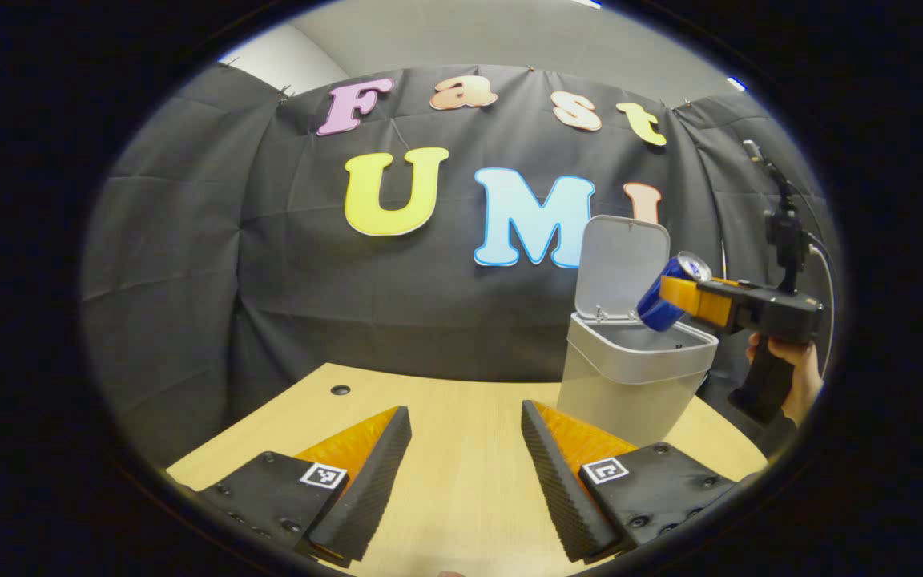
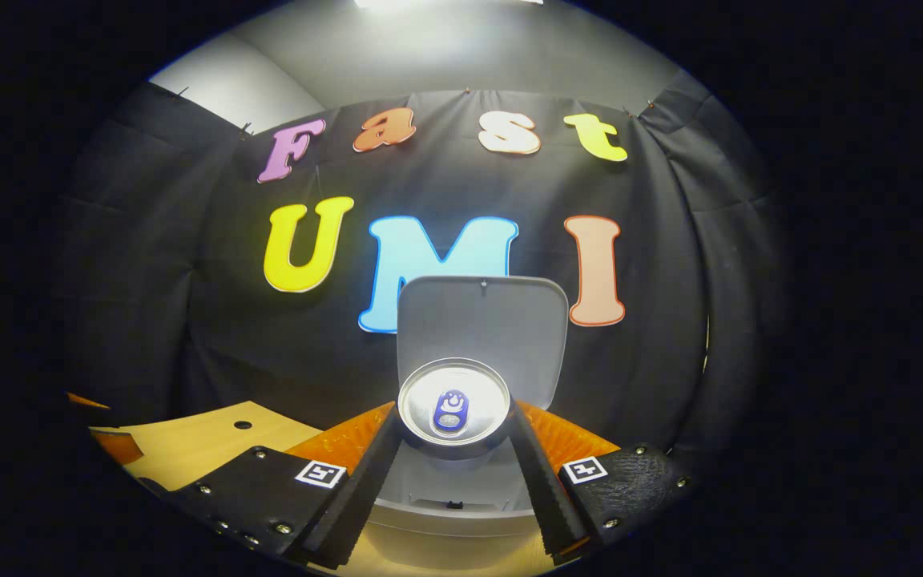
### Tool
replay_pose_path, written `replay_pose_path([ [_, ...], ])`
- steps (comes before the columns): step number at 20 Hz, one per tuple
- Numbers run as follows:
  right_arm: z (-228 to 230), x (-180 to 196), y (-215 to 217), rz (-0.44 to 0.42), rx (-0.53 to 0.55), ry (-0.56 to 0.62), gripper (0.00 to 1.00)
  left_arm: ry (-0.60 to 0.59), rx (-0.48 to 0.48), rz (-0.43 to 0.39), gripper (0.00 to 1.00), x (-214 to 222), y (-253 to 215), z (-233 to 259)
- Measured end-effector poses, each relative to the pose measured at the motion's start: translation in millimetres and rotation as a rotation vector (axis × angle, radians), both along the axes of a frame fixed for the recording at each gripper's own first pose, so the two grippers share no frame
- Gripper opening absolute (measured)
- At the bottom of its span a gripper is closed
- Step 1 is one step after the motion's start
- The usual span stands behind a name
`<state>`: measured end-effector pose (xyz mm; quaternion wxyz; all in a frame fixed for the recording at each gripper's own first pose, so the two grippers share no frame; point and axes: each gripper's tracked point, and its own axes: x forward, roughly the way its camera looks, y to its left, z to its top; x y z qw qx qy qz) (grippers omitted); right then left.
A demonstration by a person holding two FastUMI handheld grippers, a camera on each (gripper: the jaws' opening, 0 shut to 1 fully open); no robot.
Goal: Press the lid of the desktop garbage bin to open it, pick up the crumpled paper on the desktop and throw it into the bin, then pick up the pop can on the desktop and drop it into the bin, and finally close the garbage bin lid.
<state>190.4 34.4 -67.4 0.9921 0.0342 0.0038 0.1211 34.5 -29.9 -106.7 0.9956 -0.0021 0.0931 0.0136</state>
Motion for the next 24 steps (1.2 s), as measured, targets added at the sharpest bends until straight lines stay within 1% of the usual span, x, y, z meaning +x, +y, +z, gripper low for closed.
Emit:
replay_pose_path([
  [4, -24, 15, 3, 0.003, -0.038, 0.074, 0.84, -0.003, -0.005, 0.001, 0.92, -1, -4, 2],
  [5, -27, 16, 4, 0.003, -0.043, 0.082, 0.84, -0.008, -0.005, 0.003, 0.91, -2, -3, 4],
  [6, -28, 15, 5, 0.005, -0.048, 0.087, 0.84, -0.008, -0.005, 0.005, 0.94, -2, -3, 4],
  [9, -29, 17, 4, -0.001, -0.063, 0.084, 0.85, -0.002, 0.004, 0.01, 0.93, -4, -1, 3],
  [10, -27, 16, 4, -0.001, -0.062, 0.079, 0.85, -0.005, 0.006, 0.012, 0.94, -5, -1, 5],
  [11, -25, 16, 4, -0.002, -0.056, 0.073, 0.85, -0.011, 0.005, 0.012, 0.92, -7, -1, 7],
  [12, -22, 15, 3, -0.004, -0.049, 0.067, 0.86, -0.014, 0.004, 0.012, 0.94, -9, -2, 9],
  [16, -10, 11, -1, -0.01, -0.035, 0.04, 0.87, -0.015, 0.003, 0.013, 0.94, -11, -3, 10],
  [21, 13, 13, -8, -0.026, -0.047, -0.006, 0.87, -0.022, 0.003, 0.018, 0.94, -18, 2, 13],
  [24, 28, 15, -12, -0.039, -0.048, -0.021, 0.89, -0.013, -0.005, 0.024, 0.94, -18, 8, 11],
])
